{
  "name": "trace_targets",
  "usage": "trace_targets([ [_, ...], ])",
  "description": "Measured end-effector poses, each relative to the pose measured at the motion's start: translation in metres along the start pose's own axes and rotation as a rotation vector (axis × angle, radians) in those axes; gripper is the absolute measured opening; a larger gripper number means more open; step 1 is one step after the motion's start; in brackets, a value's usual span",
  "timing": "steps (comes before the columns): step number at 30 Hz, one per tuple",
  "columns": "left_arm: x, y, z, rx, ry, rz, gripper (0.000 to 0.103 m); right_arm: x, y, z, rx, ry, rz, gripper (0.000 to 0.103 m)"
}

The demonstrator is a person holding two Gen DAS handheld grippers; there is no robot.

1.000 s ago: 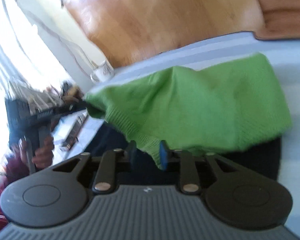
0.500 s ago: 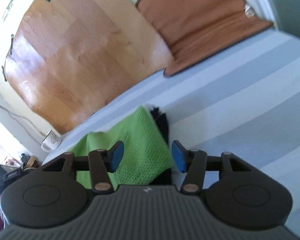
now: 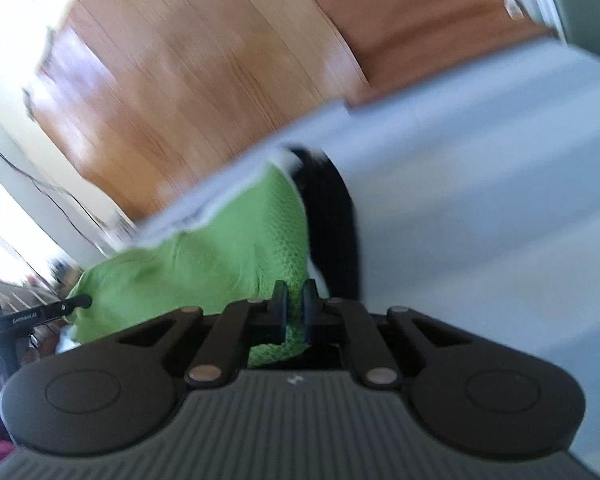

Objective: Fold small clothes

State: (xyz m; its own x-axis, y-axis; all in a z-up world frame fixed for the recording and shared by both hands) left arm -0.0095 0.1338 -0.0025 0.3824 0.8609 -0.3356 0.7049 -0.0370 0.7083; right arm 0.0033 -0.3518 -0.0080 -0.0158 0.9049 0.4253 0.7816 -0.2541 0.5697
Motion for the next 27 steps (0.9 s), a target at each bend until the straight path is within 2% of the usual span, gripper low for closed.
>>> trace_targets([
  [2, 0.009, 0.000, 0.003, 0.015, 0.027, -0.029, 0.046, -0.007, 0.007, -0.002, -0.021, -0.011, 0.062, 0.036],
  [4, 0.020, 0.011, -0.010, -0.054, -0.018, -0.106, 0.058, -0.007, 0.021, -0.008, -0.079, 0.000, 0.080, 0.038],
  [7, 0.034, 0.036, -0.018, -0.153, -0.056, -0.190, 0.065, 0.003, 0.041, -0.006, -0.148, -0.010, 0.036, 0.046],
  [8, 0.039, 0.044, -0.013, -0.161, -0.060, -0.205, 0.065, 0.006, 0.047, -0.001, -0.157, -0.013, 0.024, 0.052],
  [11, 0.048, 0.059, 0.021, -0.111, -0.055, -0.240, 0.058, 0.014, 0.058, 0.023, -0.129, 0.004, 0.014, 0.054],
  [12, 0.050, 0.061, 0.032, -0.088, -0.048, -0.236, 0.044, 0.015, 0.061, 0.034, -0.110, 0.014, 0.019, 0.054],
  [13, 0.047, 0.061, 0.045, -0.059, -0.033, -0.229, 0.022, 0.018, 0.063, 0.044, -0.089, 0.023, 0.018, 0.052],
  [14, 0.044, 0.060, 0.057, -0.038, -0.015, -0.220, 0.014, 0.017, 0.065, 0.049, -0.078, 0.027, 0.011, 0.029],
  [15, 0.042, 0.060, 0.064, -0.038, 0.007, -0.205, 0.012, 0.021, 0.070, 0.056, -0.076, 0.032, 0.002, 0.015],
  [17, 0.032, 0.057, 0.063, -0.099, 0.098, -0.133, 0.012, 0.026, 0.077, 0.049, -0.134, 0.046, -0.010, 0.012],
  [20, 0.028, 0.049, 0.059, -0.164, 0.153, -0.100, 0.011, 0.026, 0.085, 0.049, -0.201, 0.052, -0.020, 0.012],
  [23, 0.030, 0.037, 0.074, -0.139, 0.209, -0.072, 0.013, 0.006, 0.076, 0.082, -0.118, -0.014, 0.008, 0.012],
  [25, 0.023, 0.037, 0.079, -0.152, 0.249, -0.014, 0.013, -0.012, 0.072, 0.089, -0.105, 0.060, 0.110, 0.012],
  [27, 0.016, 0.038, 0.081, -0.142, 0.284, 0.019, 0.017, -0.014, 0.072, 0.086, -0.102, 0.064, 0.128, 0.013],
])
Point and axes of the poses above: each gripper's, at about its wrist camera, not at the fingertips, and z roughly the way its jaws point, x to its left, y to its top, the point moved 4 cm from there along z, roughly the way its jaws point, and after that the axes turned 12 degrees about -y, right-handed, at the moved point
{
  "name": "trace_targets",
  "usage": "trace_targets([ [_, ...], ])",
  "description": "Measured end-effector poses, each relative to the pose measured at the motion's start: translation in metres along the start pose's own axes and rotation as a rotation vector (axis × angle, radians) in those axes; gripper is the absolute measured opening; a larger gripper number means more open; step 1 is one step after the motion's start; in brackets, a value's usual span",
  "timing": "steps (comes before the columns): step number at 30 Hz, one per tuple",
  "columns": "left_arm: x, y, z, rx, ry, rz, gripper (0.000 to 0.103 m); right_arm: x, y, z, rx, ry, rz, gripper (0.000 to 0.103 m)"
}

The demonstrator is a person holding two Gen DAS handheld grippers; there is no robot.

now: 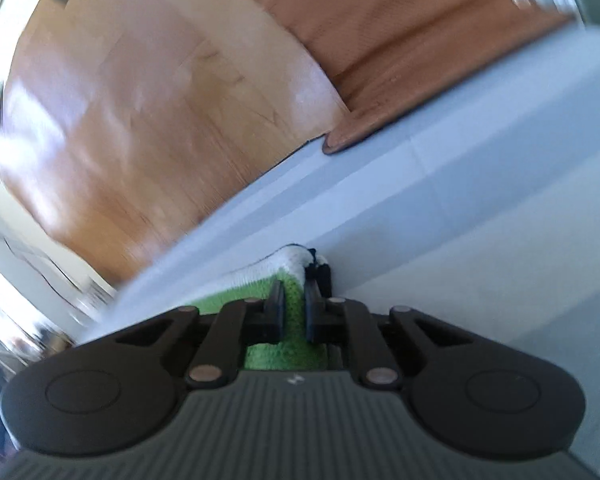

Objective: Fold small clothes

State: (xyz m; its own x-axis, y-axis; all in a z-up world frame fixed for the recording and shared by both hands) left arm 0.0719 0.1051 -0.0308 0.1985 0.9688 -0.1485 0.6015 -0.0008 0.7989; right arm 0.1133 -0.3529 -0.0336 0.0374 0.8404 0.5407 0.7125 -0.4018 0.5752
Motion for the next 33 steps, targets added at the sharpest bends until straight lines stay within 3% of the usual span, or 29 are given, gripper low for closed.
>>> trace_targets([
  [2, -0.004, 0.000, -0.001, 0.004, 0.033, 0.015, 0.024, 0.003, -0.002, -0.005, -0.012, -0.003, -0.018, 0.020],
  [3, -0.005, 0.001, -0.004, 0.004, 0.043, 0.015, 0.030, 0.003, -0.001, -0.009, -0.015, -0.018, -0.012, 0.028],
  [4, -0.005, 0.001, -0.010, 0.000, 0.048, 0.012, 0.038, 0.004, 0.001, -0.014, -0.034, -0.044, -0.010, 0.043],
  [7, -0.005, -0.002, -0.042, -0.071, 0.076, -0.007, 0.041, 0.012, 0.005, -0.049, -0.136, -0.059, -0.050, 0.043],
  [10, -0.009, -0.009, -0.077, -0.166, 0.099, -0.029, 0.037, 0.024, -0.001, -0.076, -0.158, -0.029, -0.115, 0.042],
  [14, -0.039, -0.020, -0.106, -0.215, -0.066, -0.002, 0.034, 0.061, -0.029, -0.082, -0.077, 0.037, -0.246, 0.040],
  [18, -0.067, -0.041, -0.109, -0.164, -0.211, 0.055, 0.024, 0.103, -0.074, -0.070, 0.048, 0.097, -0.402, 0.037],
  [21, -0.065, -0.057, -0.098, -0.097, -0.187, 0.066, 0.018, 0.121, -0.093, -0.057, 0.105, 0.105, -0.480, 0.036],
  [23, -0.052, -0.065, -0.081, -0.028, -0.092, 0.063, 0.017, 0.120, -0.102, -0.043, 0.175, 0.060, -0.504, 0.036],
  [24, -0.043, -0.067, -0.070, 0.000, -0.039, 0.056, 0.007, 0.115, -0.103, -0.037, 0.179, 0.049, -0.491, 0.034],
  [26, -0.035, -0.065, -0.070, -0.014, -0.054, 0.017, 0.006, 0.109, -0.098, -0.036, 0.192, 0.057, -0.403, 0.026],
  [28, -0.035, -0.061, -0.074, -0.006, -0.054, 0.000, 0.006, 0.103, -0.092, -0.045, 0.201, 0.051, -0.337, 0.028],
  [32, -0.028, -0.061, -0.099, -0.032, -0.106, -0.019, 0.015, 0.086, -0.078, -0.082, 0.155, 0.080, -0.257, 0.032],
  [33, -0.023, -0.062, -0.109, -0.041, -0.123, -0.032, 0.023, 0.076, -0.075, -0.093, 0.167, 0.088, -0.220, 0.033],
])
Point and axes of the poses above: each gripper's, at about its wrist camera, not at the fingertips, and z roughly the way its jaws point, x to its left, y to its top, the point moved 4 cm from there along z, roughly the way its jaws point, and after that the axes turned 12 degrees about -y, right-handed, at the moved point
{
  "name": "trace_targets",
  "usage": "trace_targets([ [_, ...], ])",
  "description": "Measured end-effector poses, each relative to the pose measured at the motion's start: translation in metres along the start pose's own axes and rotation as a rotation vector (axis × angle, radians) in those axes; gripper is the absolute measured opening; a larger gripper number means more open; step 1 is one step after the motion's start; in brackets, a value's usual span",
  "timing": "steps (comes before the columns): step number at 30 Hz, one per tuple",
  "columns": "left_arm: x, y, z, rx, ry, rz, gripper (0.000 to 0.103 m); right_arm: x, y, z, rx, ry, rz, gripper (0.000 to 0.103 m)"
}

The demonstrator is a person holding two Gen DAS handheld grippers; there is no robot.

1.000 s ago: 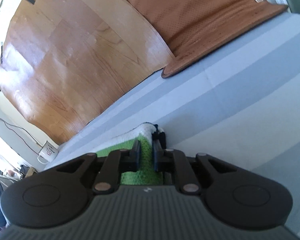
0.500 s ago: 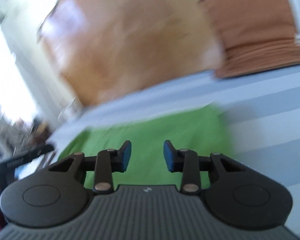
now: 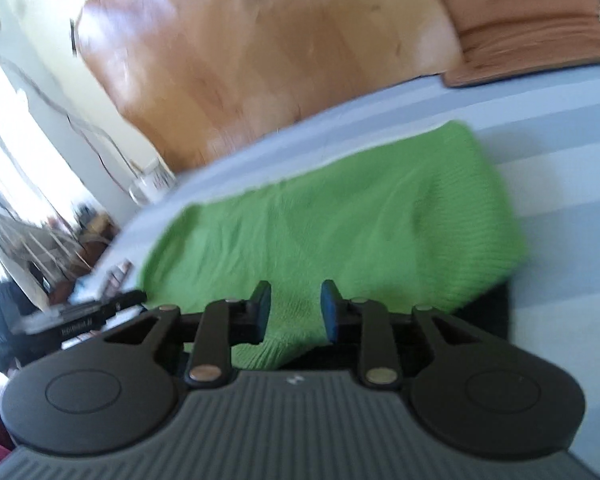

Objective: Fold small clothes

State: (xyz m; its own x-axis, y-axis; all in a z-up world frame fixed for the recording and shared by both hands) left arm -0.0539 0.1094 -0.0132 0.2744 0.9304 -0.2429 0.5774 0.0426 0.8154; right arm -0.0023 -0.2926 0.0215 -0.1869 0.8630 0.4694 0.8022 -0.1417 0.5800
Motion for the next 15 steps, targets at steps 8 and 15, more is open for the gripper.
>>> trace_targets([
  [8, 0.026, -0.022, -0.049, 0.044, -0.106, -0.166, 0.041, -0.053, -0.036, -0.053, 0.081, -0.010, 0.152, 0.039],
  [15, 0.023, -0.063, -0.053, 0.165, -0.170, -0.304, 0.049, -0.071, -0.073, -0.065, 0.137, 0.002, 0.226, 0.041],
])
Point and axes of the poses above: each gripper's, at about its wrist camera, not at the fingertips, and z roughly the way its jaws point, x to its left, y to its top, the point moved 4 cm from there along z, roughly the way its jaws point, and after that the axes turned 12 degrees about -y, right-handed, at the moved point
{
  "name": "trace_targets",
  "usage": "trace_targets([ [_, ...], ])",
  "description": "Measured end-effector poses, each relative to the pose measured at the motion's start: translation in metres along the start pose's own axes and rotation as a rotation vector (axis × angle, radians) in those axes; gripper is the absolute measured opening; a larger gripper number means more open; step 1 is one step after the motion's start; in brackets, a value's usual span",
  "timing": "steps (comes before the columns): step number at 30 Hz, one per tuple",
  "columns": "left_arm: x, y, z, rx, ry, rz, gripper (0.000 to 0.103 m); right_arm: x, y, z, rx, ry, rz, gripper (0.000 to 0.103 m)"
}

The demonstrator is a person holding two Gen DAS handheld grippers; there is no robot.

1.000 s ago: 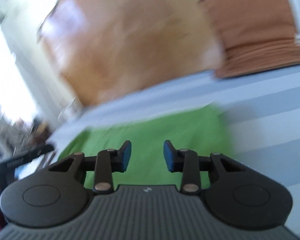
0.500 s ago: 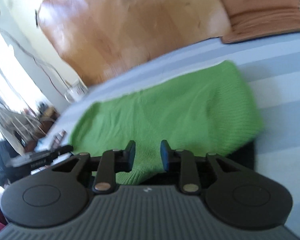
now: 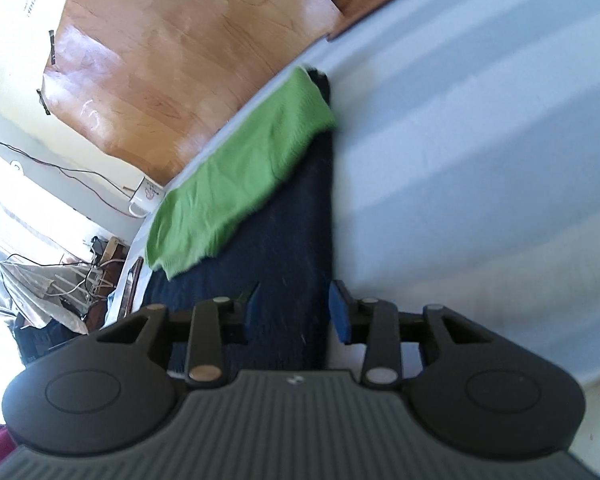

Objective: Fold small clothes

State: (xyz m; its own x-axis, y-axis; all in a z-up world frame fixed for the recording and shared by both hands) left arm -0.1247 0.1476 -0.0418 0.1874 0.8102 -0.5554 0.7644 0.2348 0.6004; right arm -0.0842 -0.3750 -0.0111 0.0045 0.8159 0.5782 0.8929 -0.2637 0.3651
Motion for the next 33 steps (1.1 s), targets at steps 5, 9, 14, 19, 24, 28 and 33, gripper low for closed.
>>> trace_targets([
  [5, -0.007, -0.013, -0.001, -0.010, 0.025, 0.007, 0.029, -0.002, -0.010, 0.004, 0.014, 0.081, 0.015, 0.040],
  [9, -0.009, -0.013, 0.003, -0.018, 0.044, -0.005, 0.010, 0.005, -0.017, 0.019, 0.074, 0.106, -0.007, 0.014],
  [14, -0.007, 0.006, -0.016, -0.092, -0.084, -0.089, 0.009, 0.015, 0.000, 0.007, 0.001, 0.186, 0.006, 0.011],
  [19, -0.003, 0.058, -0.020, -0.198, -0.183, -0.172, 0.008, 0.030, 0.054, -0.007, -0.145, 0.226, 0.022, 0.011],
  [24, -0.006, 0.143, 0.025, -0.266, -0.139, -0.142, 0.011, 0.042, 0.136, 0.037, -0.243, 0.152, 0.070, 0.011],
  [28, 0.010, 0.174, 0.081, -0.223, 0.127, -0.183, 0.029, 0.037, 0.173, 0.091, -0.234, -0.016, 0.125, 0.048],
  [33, -0.004, 0.161, 0.060, -0.319, 0.136, -0.087, 0.032, 0.051, 0.156, 0.055, -0.459, -0.034, -0.012, 0.049],
])
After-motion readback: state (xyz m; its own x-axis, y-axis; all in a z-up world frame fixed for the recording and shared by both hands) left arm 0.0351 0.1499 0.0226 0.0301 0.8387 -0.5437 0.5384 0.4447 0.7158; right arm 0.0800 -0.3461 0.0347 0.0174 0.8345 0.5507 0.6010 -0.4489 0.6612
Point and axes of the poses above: each gripper's, at about its wrist camera, not at the fingertips, and z roughly the way its jaws point, x to its left, y to its top, the point moved 4 cm from there along z, roughly the way its jaws point, and after that the axes turned 12 degrees about -y, right-handed, at the moved point
